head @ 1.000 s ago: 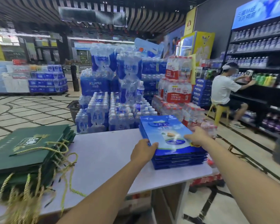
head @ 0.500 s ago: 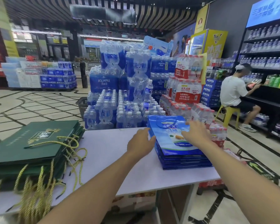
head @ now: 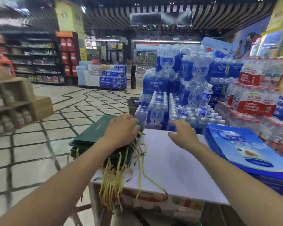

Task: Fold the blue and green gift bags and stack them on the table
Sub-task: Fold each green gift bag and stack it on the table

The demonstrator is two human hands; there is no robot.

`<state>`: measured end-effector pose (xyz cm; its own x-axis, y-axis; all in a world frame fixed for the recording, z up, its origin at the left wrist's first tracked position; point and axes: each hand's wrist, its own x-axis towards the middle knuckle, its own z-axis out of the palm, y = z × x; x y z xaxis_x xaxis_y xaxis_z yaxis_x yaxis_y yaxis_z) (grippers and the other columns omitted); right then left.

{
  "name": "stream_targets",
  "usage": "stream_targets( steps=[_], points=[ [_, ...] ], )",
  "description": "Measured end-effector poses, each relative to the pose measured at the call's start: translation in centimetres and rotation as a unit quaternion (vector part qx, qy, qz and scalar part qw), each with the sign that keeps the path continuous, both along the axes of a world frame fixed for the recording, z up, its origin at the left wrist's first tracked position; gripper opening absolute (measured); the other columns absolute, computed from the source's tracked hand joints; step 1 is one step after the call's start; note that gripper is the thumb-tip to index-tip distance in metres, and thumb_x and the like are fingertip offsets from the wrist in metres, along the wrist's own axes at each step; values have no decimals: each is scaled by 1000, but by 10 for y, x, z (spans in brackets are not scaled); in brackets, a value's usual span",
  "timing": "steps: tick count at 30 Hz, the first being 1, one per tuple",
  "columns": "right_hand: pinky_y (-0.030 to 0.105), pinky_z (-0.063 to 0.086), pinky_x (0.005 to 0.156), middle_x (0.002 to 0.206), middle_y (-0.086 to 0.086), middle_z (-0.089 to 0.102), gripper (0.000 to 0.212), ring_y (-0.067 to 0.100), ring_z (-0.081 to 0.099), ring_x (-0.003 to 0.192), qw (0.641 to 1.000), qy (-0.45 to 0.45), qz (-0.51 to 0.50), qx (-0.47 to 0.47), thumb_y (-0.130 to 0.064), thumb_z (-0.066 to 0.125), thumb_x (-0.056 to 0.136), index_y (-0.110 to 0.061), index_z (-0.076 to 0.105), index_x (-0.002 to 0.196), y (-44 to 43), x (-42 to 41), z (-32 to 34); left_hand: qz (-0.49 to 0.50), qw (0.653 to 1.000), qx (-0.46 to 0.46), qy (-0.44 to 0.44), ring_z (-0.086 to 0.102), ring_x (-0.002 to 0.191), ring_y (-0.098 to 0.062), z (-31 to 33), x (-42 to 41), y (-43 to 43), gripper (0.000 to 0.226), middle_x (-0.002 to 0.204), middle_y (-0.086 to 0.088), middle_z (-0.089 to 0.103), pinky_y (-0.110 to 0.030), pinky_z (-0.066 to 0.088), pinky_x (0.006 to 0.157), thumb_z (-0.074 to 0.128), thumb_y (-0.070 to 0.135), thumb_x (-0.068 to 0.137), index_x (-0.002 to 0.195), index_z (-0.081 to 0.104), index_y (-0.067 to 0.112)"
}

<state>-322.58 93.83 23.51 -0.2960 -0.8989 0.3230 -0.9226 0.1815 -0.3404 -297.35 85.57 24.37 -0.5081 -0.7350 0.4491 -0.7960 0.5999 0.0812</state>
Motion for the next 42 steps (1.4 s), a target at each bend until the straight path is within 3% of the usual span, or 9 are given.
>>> stream_targets(
  steps=[4,12,16,20,25,29,35,38,42],
  points=[
    [50,43,107,144,0,54,50,25,48,133,996,-38,79,16,-40,62,94,-25,54,141,-35,61,-11,74,985,136,-69,31,150,-24,-16,60,-11,80,161,4,41,-62,28,118,13,81,93,151,43,35],
    [35,44,80,126,13,61,48,28,61,107,946,-298,94,89,-44,56,102,-7,55,132,-74,110,-12,7,973,210,-93,9,158,-14,-18,78,23,104,172,10,13,-60,2,125,31,99,75,161,19,42],
    [32,49,75,135,7,58,44,19,60,93,882,-467,49,38,-25,61,102,-17,50,144,-79,99,-11,-23,978,188,-92,10,158,-15,-21,78,24,108,171,15,13,-61,4,125,44,101,67,159,17,51],
    [29,51,67,109,11,69,40,17,63,79,823,-566,40,-21,-2,56,100,-20,56,137,-74,80,3,-65,985,151,-53,20,154,-8,-11,66,29,99,167,20,22,-58,10,126,49,95,73,157,24,51],
    [27,56,49,117,21,66,46,18,69,60,785,-606,23,-123,11,56,95,-9,58,136,-52,38,23,-152,988,5,-28,55,127,-5,6,37,34,74,146,21,56,-34,46,105,59,78,85,149,49,43],
    [32,58,61,114,19,70,45,22,67,69,796,-572,-34,-197,6,63,93,-14,61,133,-25,-3,21,-197,980,-37,10,67,105,-11,9,3,41,48,122,15,72,-34,57,77,58,46,91,139,60,41],
    [34,53,67,90,15,65,43,21,62,68,791,-571,-101,-196,9,56,95,-8,55,133,32,-22,-29,-156,983,58,-77,60,119,-22,-12,-47,37,66,136,9,57,-41,55,81,47,9,90,149,46,38],
    [35,52,62,81,15,68,39,23,63,65,828,-533,-121,-126,7,56,93,-8,58,128,54,-21,-62,-160,973,77,-145,62,109,-28,-37,-60,35,59,126,3,55,-36,47,68,47,3,89,138,54,36],
    [42,60,72,79,1,76,23,19,70,70,909,-403,-104,-15,-8,59,94,-13,68,115,70,-24,-90,-144,956,134,-216,57,124,-28,-74,-68,35,68,143,2,49,-40,51,84,42,-1,92,150,45,35]
  ],
)
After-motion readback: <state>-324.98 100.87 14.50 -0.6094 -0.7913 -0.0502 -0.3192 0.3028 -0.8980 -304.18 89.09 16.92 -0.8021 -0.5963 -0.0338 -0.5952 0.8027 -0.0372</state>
